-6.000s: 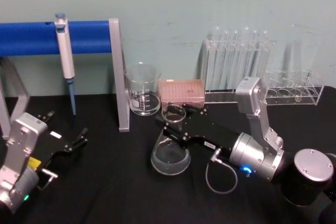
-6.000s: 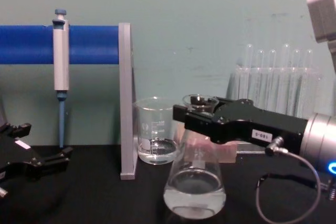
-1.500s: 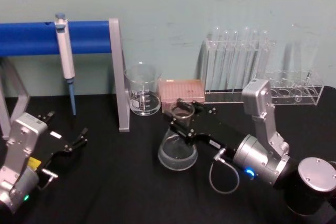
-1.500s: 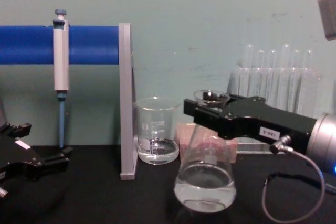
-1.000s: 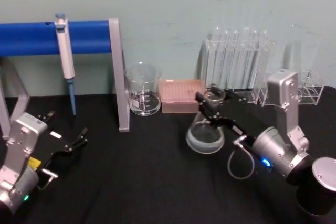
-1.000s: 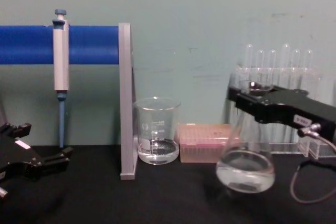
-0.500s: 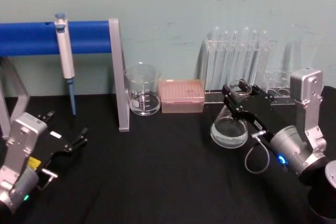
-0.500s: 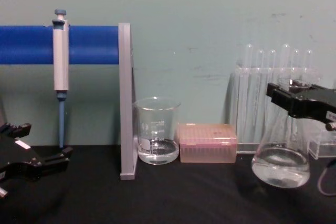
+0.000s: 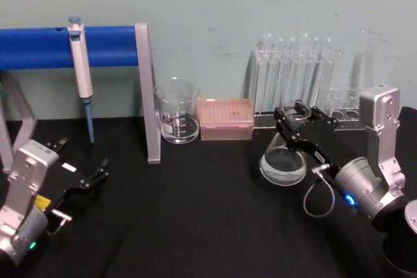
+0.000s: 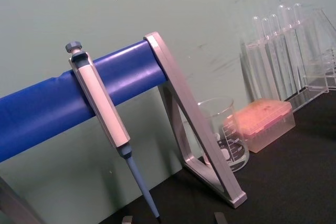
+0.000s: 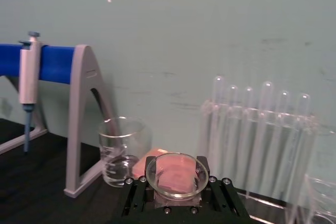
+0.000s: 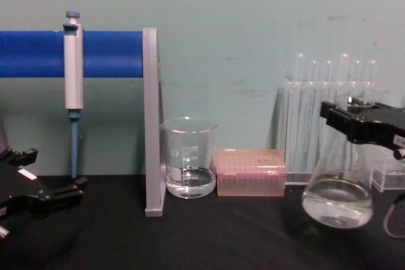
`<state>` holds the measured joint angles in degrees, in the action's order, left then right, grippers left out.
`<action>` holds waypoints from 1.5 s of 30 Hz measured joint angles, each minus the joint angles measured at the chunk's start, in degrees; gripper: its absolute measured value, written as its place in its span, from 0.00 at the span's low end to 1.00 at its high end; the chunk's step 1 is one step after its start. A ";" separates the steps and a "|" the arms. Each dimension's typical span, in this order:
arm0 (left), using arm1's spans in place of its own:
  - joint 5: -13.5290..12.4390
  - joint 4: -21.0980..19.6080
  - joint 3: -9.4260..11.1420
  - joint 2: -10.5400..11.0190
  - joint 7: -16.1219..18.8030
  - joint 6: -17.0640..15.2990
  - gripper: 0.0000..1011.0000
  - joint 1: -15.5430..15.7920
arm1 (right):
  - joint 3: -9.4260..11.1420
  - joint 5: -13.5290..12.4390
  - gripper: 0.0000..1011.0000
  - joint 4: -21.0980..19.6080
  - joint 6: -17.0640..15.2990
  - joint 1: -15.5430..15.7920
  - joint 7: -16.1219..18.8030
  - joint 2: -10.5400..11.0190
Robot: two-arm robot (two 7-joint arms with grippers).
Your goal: Grasp the erlenmeyer flask with one hand, shake it three times, then place it back.
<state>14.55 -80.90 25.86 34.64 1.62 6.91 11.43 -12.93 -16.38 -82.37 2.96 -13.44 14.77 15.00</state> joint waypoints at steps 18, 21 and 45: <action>0.00 0.00 0.00 0.00 0.00 0.00 0.99 0.00 | -4.71 -0.89 0.47 1.39 1.17 -2.22 8.62 0.65; 0.00 0.00 0.00 0.00 0.00 0.00 0.99 0.00 | -5.51 -1.24 0.47 1.63 1.31 -2.62 9.64 0.83; 0.00 0.00 0.00 0.00 0.00 0.00 0.99 0.00 | -11.18 -5.01 0.47 4.22 2.40 -6.11 15.39 2.40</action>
<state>14.55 -80.90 25.86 34.64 1.62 6.91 11.43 -24.11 -21.40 -78.15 5.36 -19.55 30.16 17.40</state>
